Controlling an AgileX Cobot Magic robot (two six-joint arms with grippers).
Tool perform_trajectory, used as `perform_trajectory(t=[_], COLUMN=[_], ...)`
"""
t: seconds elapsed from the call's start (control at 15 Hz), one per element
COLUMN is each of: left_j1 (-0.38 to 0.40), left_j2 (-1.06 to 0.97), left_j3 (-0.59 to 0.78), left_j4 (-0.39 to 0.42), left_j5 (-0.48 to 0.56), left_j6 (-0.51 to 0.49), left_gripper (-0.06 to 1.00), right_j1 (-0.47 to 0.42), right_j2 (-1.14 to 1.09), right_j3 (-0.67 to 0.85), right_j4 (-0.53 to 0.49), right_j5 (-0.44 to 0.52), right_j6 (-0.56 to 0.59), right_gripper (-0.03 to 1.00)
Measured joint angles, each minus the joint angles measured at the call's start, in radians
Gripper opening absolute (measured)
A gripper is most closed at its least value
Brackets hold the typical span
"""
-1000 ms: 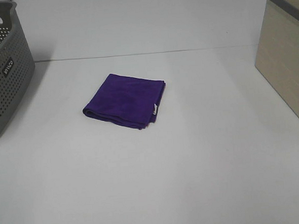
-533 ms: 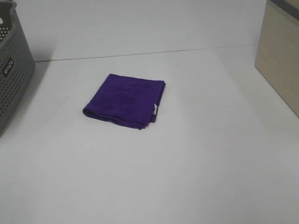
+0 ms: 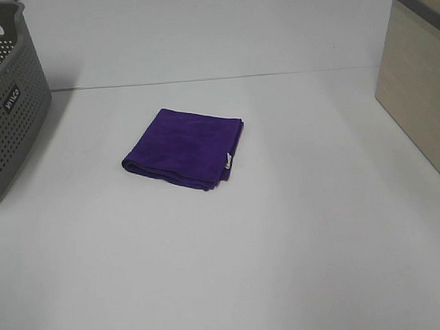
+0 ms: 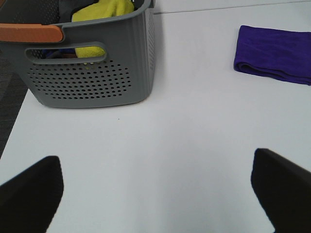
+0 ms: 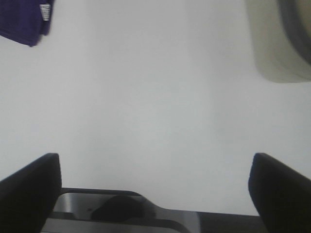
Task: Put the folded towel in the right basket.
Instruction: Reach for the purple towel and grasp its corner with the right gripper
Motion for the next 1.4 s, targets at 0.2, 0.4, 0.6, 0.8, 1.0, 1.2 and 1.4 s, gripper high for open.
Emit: perform_trajectory(t=[0.2, 0.4, 0.6, 0.8, 1.0, 1.2, 1.4], left_j1=[0.000, 0.000, 0.000, 0.000, 0.000, 0.000, 0.000], left_j2=[0.000, 0.000, 0.000, 0.000, 0.000, 0.000, 0.000], left_j3=[0.000, 0.000, 0.000, 0.000, 0.000, 0.000, 0.000], left_j4=[0.000, 0.000, 0.000, 0.000, 0.000, 0.000, 0.000], left_j5=[0.000, 0.000, 0.000, 0.000, 0.000, 0.000, 0.000], left_j6=[0.000, 0.000, 0.000, 0.000, 0.000, 0.000, 0.000], left_gripper=[0.99, 0.99, 0.99, 0.99, 0.99, 0.99, 0.99], right_j1=[0.059, 0.235, 0.306, 0.310, 0.310, 0.310, 0.310], right_j2=[0.235, 0.428, 0.572, 0.731, 0.891, 1.027, 1.113], right_j3=[-0.001, -0.032, -0.104, -0.228, -0.360, -0.455, -0.525], right_j4=[0.230, 0.285, 0.325, 0.386, 0.423, 0.438, 0.439], right_j5=[-0.157, -0.369, -0.451, -0.489, -0.494, -0.506, -0.516], right_j6=[-0.030, -0.037, -0.039, -0.041, -0.043, -0.050, -0.055], right_gripper=[0.95, 0.95, 0.95, 0.94, 0.94, 0.94, 0.92])
